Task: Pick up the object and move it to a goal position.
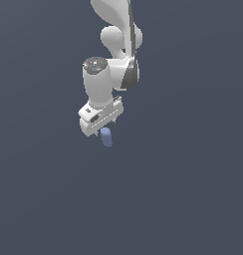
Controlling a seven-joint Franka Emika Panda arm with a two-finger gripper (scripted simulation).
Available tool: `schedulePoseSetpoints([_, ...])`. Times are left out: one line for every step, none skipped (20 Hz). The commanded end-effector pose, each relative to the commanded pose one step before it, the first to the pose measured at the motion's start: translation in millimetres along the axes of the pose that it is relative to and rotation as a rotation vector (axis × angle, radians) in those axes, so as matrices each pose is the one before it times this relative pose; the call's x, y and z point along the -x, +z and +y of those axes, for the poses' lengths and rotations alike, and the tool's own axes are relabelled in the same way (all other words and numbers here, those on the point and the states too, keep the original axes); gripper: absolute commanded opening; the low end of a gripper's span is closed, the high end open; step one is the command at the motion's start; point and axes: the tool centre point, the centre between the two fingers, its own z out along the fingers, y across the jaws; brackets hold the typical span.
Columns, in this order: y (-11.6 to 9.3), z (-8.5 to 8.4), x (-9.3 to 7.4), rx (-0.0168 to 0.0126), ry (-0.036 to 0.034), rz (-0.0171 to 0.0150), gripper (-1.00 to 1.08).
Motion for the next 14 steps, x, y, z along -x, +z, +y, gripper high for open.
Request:
schedulePoseSetpoints([1.01, -0.72, 1.81, -0.00080, -0.01888, -0.00024, 1.00])
schedulePoseSetpoints([0.25, -0.17, 0.43, -0.00022, -0.00419, -0.00008, 1.00])
schedulePoseSetpoints([0.18, -0.12, 0.30, -0.00016, -0.00301, -0.00006, 1.00])
schedulePoseSetpoints([0.11, -0.08, 0.17, -0.00010, -0.00182, -0.00003, 1.00])
schedulePoseSetpoints([0.04, -0.05, 0.02, -0.00004, -0.00069, -0.00001, 1.00])
schedulePoseSetpoints([-0.16, 0.23, -0.20, 0.00009, 0.00420, -0.00004, 1.00])
schedulePoseSetpoints([0.33, 0.00, 0.02, 0.00000, 0.00000, 0.00000, 1.00])
schedulePoseSetpoints([0.97, 0.00, 0.06, 0.00000, 0.00000, 0.00000, 1.00])
schedulePoseSetpoints([1.62, 0.00, 0.10, 0.00000, 0.00000, 0.00000, 1.00])
schedulePoseSetpoints([2.27, -0.01, 0.14, 0.00000, 0.00000, 0.00000, 1.00])
schedulePoseSetpoints([2.92, -0.24, -0.12, -0.00005, -0.00069, 0.00005, 1.00])
schedulePoseSetpoints([3.57, -0.03, 0.22, 0.00000, 0.00000, 0.00000, 1.00])
schedulePoseSetpoints([4.24, -0.26, -0.03, -0.00006, -0.00069, 0.00006, 1.00])
schedulePoseSetpoints([4.90, -0.27, 0.02, -0.00006, -0.00068, 0.00007, 1.00])
